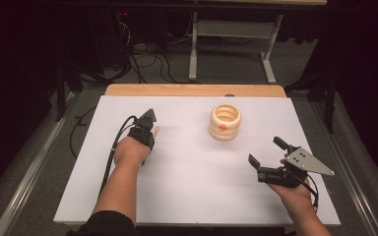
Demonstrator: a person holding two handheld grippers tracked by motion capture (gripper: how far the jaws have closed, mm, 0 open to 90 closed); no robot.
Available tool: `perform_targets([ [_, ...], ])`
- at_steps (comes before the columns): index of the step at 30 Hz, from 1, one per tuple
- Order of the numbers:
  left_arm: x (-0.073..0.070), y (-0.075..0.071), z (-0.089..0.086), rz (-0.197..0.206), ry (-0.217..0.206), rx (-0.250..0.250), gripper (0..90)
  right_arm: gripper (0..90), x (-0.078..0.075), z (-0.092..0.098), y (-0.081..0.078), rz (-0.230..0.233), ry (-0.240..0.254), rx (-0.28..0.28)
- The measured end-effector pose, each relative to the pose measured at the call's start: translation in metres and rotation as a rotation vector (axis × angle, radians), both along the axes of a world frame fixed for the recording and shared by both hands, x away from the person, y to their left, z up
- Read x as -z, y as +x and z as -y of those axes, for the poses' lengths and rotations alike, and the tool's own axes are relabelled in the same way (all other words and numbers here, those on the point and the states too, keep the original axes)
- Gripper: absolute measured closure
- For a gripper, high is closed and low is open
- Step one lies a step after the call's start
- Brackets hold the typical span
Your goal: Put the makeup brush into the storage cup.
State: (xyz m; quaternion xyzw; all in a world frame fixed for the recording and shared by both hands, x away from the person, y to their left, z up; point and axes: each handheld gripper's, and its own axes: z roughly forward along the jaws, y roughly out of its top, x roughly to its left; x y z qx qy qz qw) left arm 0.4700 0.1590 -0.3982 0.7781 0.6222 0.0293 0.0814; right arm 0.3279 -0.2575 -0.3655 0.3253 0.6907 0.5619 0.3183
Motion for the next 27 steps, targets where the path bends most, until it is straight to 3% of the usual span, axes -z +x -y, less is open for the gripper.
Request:
perform_targets([
  [13,0.0005,-0.0017,-0.0004,0.015,-0.005,0.009,83.4,2.5,-0.0005,-0.0005,-0.001,0.002,-0.002,0.004],
  [27,0.0004,-0.0036,-0.0007,0.036,-0.002,0.052,83.5,2.5,-0.0005,-0.0004,-0.0009,0.0,-0.002,0.005],
])
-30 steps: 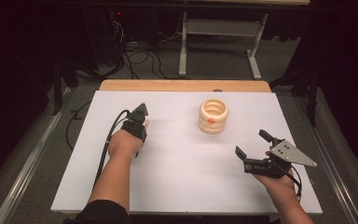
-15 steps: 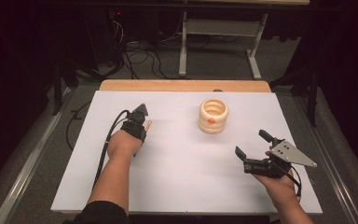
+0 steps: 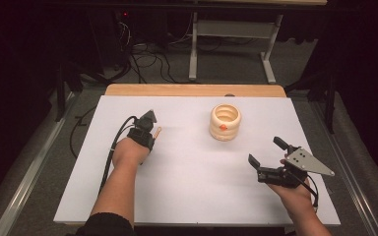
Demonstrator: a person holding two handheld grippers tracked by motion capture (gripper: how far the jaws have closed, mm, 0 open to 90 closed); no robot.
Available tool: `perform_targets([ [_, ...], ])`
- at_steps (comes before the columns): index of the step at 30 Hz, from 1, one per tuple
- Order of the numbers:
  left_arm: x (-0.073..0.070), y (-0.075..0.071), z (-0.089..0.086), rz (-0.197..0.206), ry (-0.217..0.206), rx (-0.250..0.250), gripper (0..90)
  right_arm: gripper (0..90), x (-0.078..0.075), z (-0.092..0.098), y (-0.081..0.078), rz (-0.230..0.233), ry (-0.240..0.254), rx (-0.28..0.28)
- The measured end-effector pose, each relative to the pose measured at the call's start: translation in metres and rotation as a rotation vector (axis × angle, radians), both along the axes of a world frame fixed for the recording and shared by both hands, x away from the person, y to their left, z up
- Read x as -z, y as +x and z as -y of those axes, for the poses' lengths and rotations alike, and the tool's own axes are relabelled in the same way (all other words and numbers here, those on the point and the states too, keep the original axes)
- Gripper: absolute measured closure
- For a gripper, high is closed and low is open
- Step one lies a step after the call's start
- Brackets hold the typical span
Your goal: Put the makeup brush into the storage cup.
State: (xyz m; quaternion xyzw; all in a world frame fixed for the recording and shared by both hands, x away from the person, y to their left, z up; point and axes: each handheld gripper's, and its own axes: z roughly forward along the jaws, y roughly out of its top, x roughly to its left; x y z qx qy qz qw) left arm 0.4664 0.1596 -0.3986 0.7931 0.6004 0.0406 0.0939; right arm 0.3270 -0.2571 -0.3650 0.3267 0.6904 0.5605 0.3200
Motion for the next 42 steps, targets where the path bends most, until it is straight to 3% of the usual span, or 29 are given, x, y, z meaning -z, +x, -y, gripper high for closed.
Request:
perform_targets([
  [10,-0.004,-0.002,-0.001,0.024,-0.037,0.021,83.7,2.5,0.0,0.001,0.0,0.0,-0.001,0.005],
  [24,-0.011,-0.006,-0.009,0.036,-0.054,0.034,83.7,2.5,0.0,0.001,0.001,0.005,-0.004,0.001],
  [33,-0.01,-0.017,-0.018,0.037,-0.049,0.019,83.7,2.5,0.0,0.001,0.0,0.002,0.0,0.002],
  [42,-0.017,-0.03,-0.026,0.047,-0.079,0.035,83.7,2.5,-0.001,0.0,0.0,0.008,-0.001,0.001],
])
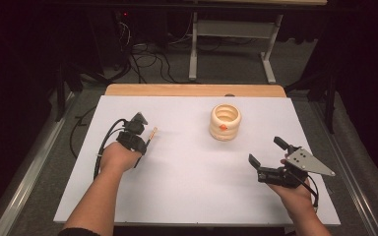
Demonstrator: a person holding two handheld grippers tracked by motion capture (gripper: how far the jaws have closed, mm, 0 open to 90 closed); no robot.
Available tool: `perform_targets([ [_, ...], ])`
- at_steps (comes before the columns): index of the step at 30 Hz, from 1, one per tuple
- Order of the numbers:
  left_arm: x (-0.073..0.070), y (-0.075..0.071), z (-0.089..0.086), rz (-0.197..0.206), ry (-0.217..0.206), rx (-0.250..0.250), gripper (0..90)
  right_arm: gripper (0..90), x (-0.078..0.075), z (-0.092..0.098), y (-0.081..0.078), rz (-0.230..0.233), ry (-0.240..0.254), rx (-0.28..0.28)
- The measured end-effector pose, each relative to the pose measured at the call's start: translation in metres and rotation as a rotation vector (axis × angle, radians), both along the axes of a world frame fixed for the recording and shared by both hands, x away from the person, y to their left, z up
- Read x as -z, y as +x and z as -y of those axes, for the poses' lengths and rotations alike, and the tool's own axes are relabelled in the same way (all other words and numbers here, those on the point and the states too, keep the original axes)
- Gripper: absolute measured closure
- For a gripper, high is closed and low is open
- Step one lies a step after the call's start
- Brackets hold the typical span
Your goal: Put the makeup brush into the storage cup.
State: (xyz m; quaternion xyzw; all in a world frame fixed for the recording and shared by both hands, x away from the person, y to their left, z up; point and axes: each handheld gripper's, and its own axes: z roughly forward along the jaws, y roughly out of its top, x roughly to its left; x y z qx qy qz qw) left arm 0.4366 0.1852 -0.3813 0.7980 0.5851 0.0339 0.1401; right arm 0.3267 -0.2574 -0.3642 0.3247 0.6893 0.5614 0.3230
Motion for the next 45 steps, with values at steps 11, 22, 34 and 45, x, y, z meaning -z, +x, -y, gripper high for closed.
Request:
perform_targets([
  [11,0.003,-0.017,-0.008,0.002,-0.046,0.016,83.7,2.5,-0.001,-0.001,-0.001,0.005,-0.005,-0.004],
  [22,0.007,-0.042,-0.014,0.122,-0.175,0.029,83.7,2.5,0.0,-0.004,-0.001,-0.003,-0.006,-0.005],
  [34,0.014,-0.058,-0.028,0.279,-0.282,0.027,83.7,2.5,0.002,-0.004,0.0,-0.008,-0.02,-0.007],
  [45,0.024,-0.072,-0.035,0.4,-0.39,-0.007,83.7,2.5,0.004,-0.006,0.001,-0.011,-0.024,-0.006],
])
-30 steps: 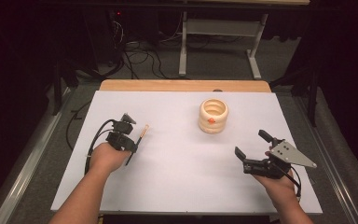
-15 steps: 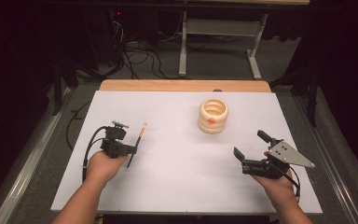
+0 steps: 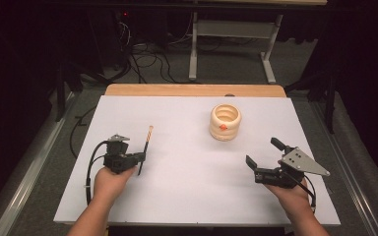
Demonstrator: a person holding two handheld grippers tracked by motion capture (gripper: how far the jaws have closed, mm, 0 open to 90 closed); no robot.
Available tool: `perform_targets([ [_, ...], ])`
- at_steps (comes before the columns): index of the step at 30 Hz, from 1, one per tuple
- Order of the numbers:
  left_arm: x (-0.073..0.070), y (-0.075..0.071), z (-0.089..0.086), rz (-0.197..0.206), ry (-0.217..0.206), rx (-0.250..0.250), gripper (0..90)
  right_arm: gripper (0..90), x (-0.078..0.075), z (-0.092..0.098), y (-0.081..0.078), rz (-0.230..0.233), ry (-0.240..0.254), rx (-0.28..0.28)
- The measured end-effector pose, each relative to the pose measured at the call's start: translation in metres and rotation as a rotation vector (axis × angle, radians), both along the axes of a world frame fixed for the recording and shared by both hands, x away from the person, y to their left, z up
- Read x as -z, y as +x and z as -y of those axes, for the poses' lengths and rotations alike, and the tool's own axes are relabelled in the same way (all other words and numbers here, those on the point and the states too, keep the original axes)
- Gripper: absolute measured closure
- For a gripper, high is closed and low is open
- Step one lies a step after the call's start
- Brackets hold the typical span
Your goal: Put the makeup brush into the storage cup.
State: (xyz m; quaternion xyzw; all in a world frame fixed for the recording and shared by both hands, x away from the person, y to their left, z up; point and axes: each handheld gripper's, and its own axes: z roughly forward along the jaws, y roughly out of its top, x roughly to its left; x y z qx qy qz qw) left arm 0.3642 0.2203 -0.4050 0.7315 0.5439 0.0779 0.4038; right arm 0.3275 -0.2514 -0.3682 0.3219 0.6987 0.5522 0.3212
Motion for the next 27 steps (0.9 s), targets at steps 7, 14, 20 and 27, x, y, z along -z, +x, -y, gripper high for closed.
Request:
perform_targets([
  [7,0.001,-0.005,-0.002,0.052,-0.014,0.01,83.7,2.5,0.001,-0.002,0.001,0.007,-0.012,0.005],
  [14,0.007,-0.008,-0.003,0.102,-0.027,0.011,83.7,2.5,0.004,-0.004,0.001,-0.005,-0.018,0.006],
  [20,0.007,-0.012,-0.005,0.135,-0.057,0.016,83.7,2.5,0.006,-0.005,0.001,-0.011,-0.023,0.001],
  [27,0.013,-0.016,-0.01,0.174,-0.077,0.006,83.6,2.5,0.007,-0.003,0.001,-0.014,-0.024,0.012],
])
